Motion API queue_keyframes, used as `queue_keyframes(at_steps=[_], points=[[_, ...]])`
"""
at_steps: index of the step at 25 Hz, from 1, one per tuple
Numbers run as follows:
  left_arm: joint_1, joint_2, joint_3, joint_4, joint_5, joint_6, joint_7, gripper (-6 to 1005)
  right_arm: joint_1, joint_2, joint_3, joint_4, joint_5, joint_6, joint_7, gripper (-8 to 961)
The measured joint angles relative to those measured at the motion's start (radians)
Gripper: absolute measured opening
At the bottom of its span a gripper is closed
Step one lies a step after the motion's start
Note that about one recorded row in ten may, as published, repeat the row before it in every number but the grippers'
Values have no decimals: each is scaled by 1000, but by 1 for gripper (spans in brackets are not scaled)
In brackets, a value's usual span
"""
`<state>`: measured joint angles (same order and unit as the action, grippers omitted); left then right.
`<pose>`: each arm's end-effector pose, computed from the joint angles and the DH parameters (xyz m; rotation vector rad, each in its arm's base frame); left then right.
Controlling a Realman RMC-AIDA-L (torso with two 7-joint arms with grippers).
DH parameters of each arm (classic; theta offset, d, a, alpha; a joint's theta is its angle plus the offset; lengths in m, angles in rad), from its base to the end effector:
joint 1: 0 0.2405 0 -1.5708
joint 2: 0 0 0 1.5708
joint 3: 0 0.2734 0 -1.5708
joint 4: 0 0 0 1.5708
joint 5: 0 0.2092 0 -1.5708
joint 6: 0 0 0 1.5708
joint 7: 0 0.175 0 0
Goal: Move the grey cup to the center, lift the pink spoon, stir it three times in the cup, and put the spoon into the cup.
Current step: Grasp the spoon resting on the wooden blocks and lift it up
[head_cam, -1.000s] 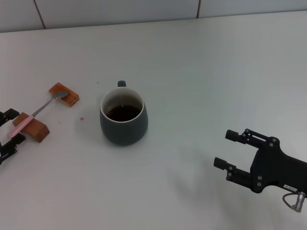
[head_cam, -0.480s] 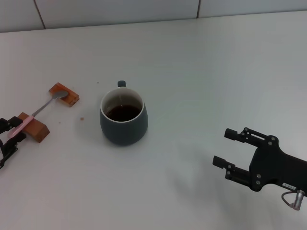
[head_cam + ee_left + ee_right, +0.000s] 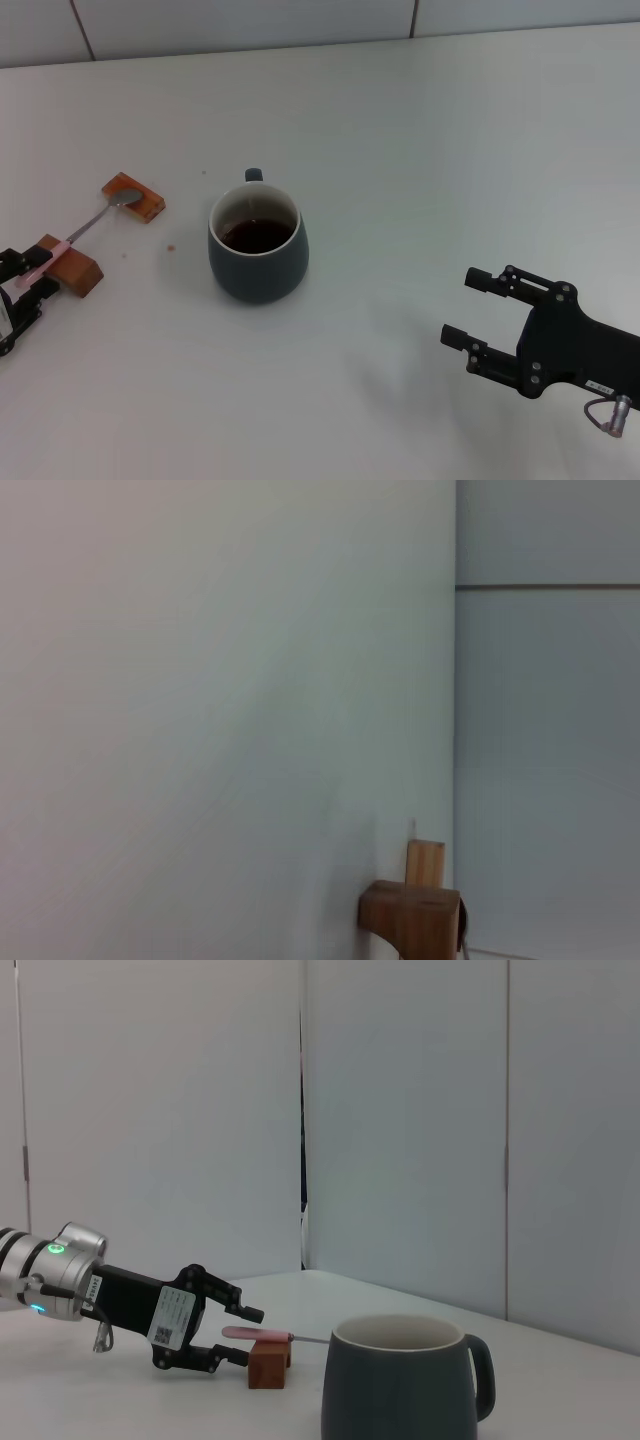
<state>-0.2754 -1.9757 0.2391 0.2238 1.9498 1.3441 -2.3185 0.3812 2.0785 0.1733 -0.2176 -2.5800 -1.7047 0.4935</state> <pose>-0.4105 0.2744 -0.0083 -1.1684 -2.3095 -1.2721 0.3155 0.2436 -0.0710 -2.4901 0.2654 0.8857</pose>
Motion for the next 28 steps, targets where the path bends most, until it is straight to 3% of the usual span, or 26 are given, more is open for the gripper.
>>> queue_keyframes(at_steps=[10,16,23,28], points=[[-4,-3,0,0,-4,-14,6,364,-1,0,0,4,-1,2,1,695],[-6,-3,0,0,-5,-15,8,227,0,0,0,5,-3,3,2,695],[-1,-3,-14,0,-9,16,29,219,1,0,0,7,-5,4,4,696],[7,-13,-70,-1,-14,88,66,184,1,0,0,9,-5,9,4,696]])
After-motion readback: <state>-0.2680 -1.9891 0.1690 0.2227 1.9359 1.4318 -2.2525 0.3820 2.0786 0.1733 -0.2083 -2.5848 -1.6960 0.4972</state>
